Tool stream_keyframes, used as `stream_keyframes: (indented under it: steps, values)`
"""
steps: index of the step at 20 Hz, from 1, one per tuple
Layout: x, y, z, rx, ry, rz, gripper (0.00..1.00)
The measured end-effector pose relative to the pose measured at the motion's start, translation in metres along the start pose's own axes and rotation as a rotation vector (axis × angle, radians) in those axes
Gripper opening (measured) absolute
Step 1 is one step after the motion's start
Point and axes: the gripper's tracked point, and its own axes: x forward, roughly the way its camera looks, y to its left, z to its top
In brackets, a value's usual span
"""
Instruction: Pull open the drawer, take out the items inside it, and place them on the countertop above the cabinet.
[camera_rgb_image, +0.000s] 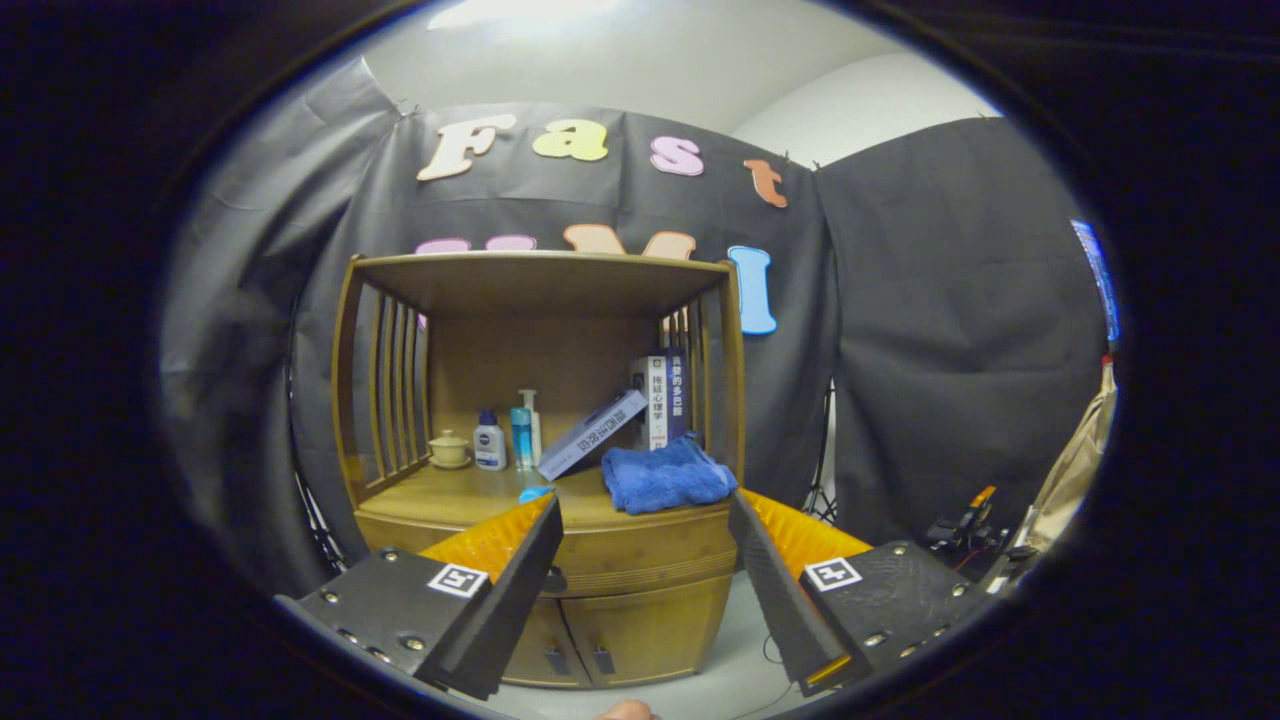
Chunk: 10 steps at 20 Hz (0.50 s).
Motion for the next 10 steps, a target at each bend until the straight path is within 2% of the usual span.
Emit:
stream_keyframes:
  steps: [7, 10]
  values:
    - [-0.002, -0.014, 0.004, -0.010, -0.017, -0.016, 0.99]
    - [0.002, -0.030, 0.019, -0.049, -0.088, 0.005, 0.99]
